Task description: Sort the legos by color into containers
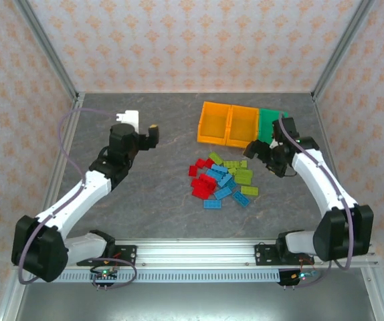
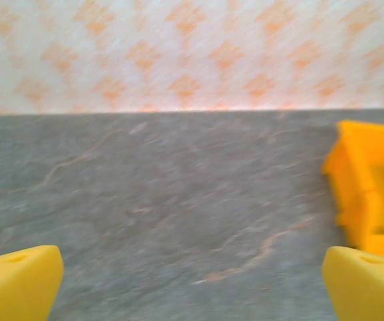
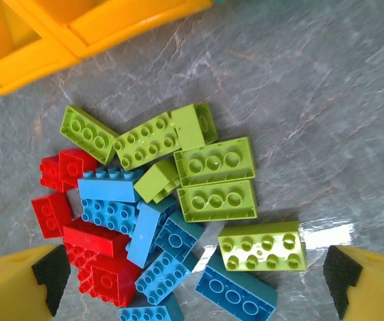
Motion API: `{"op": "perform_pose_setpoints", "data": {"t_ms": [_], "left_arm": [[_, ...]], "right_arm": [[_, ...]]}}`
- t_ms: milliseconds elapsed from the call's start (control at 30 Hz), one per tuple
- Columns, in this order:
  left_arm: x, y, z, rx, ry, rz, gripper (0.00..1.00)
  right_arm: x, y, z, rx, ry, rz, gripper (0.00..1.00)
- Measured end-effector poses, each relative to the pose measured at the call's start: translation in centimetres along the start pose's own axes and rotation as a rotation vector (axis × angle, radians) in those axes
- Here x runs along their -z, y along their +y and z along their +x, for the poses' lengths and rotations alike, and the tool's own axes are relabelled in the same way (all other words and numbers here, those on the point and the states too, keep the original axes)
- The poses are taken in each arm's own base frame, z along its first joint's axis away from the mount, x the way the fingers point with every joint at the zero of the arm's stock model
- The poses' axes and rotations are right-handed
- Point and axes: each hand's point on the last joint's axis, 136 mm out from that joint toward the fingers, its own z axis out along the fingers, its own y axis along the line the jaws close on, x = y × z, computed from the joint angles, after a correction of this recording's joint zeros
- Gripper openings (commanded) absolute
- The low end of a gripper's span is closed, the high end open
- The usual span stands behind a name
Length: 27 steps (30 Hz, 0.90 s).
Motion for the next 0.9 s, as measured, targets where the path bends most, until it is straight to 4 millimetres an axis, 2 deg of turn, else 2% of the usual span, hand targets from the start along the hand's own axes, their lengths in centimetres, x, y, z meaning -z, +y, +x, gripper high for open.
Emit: {"op": "perform_pose_setpoints", "data": {"t_ms": [67, 133, 200, 300, 400, 500, 633, 800, 900], "left_arm": [[1.4, -3.8, -0.7, -0.013, 0.006, 0.101, 1.0], [2.9, -7.6, 0.3, -0.05, 0.049, 0.214, 1.0], [4.4, -11.3, 2.4, -0.107, 0.116, 0.325, 1.0], [6.2, -15.1, 5.4, -0.19, 0.191, 0.437, 1.0], [7.4, -17.8, 7.7, -0.239, 0.24, 0.517, 1.0], [8.0, -19.2, 9.1, -0.266, 0.279, 0.566, 1.0], [8.4, -20.4, 9.9, -0.288, 0.306, 0.607, 1.0], [8.6, -20.6, 10.0, -0.292, 0.308, 0.615, 1.0], [8.6, -20.6, 9.9, -0.291, 0.306, 0.614, 1.0]], "right_arm": [[-1.1, 0.3, 0.1, -0.009, 0.033, 0.017, 1.0], [-2.2, 0.3, 0.1, -0.02, 0.065, 0.039, 0.94], [-3.5, 0.3, 0.1, -0.038, 0.094, 0.066, 0.84], [-5.3, -0.1, -0.4, -0.044, 0.112, 0.125, 0.65], [-7.0, -0.2, -1.5, -0.017, 0.103, 0.18, 0.62], [-8.6, 0.3, -2.5, 0.009, 0.103, 0.206, 0.59], [-10.5, 0.8, -3.2, 0.023, 0.11, 0.213, 0.54], [-12.6, -0.1, -2.6, 0.019, 0.148, 0.248, 0.48], [-12.7, 0.1, -2.7, 0.02, 0.146, 0.239, 0.37]]}}
